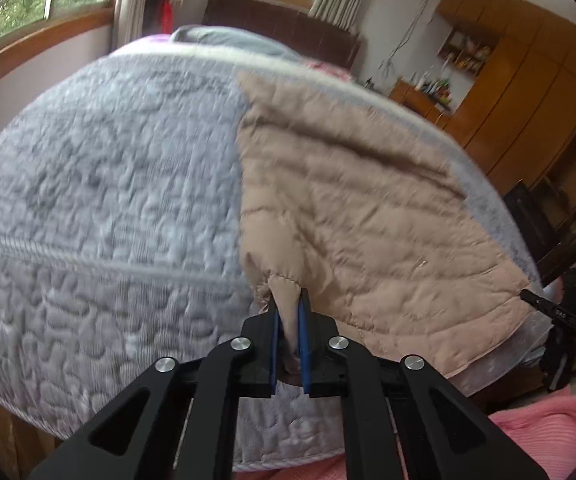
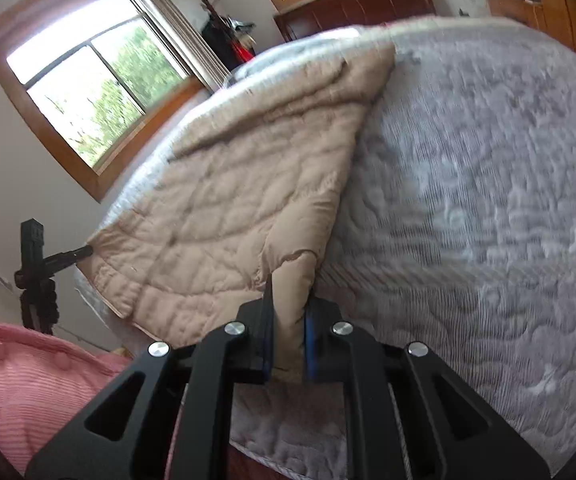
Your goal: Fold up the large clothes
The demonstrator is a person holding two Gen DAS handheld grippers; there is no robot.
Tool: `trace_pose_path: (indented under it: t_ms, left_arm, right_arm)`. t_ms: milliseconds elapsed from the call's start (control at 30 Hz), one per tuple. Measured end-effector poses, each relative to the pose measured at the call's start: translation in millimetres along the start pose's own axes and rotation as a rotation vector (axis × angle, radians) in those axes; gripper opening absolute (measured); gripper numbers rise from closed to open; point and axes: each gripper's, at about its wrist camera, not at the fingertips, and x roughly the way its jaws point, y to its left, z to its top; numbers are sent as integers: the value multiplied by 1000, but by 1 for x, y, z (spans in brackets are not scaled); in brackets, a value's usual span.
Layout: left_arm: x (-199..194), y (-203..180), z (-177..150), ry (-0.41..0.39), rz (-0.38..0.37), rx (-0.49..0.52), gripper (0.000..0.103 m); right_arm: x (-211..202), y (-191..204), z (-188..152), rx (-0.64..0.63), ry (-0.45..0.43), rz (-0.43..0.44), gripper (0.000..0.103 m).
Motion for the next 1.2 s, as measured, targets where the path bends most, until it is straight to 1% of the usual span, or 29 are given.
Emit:
trace_pose_path:
  t_ms: [67, 100, 200, 300, 467, 600, 700, 767, 933, 1033, 1200]
  left_arm:
    - [-10, -8, 18, -50, -8, 31, 8]
    - [-13, -11, 27, -66, -6, 42, 8]
    - [-15, -15, 59, -107, -18, 63, 8]
    - [-11, -16, 91, -145, -10, 86, 8]
    - [10, -11, 151, -188, -20, 82, 8]
    - [37, -7, 198, -194, -15, 65, 8]
    - [62, -6, 232, -181, -6, 60, 8]
    - [83, -1, 255, -163, 0, 38, 8]
    - [147, 15, 303, -104, 32, -12, 8]
    - [189, 23, 326, -58, 54, -25, 8]
    - [256, 41, 344, 41, 78, -75, 8]
  right_arm:
    - [-9, 9, 13, -34, -40, 5, 10]
    - [-10, 11, 19, -44, -51, 3, 10]
    - [-16, 19, 50, -71, -91, 11, 10]
    - [-17, 16, 83, -67, -102, 14, 10]
    - [-7, 9, 145, -46, -98, 18, 10]
    - [12, -1, 196, -17, -79, 20, 10]
    - [32, -11, 230, 15, -53, 9, 10]
    - [45, -19, 250, 42, -35, 1, 10]
    - [88, -46, 296, 121, 15, -35, 10]
    - [116, -65, 317, 162, 50, -47, 10]
    - [168, -98, 339, 228, 121, -89, 10]
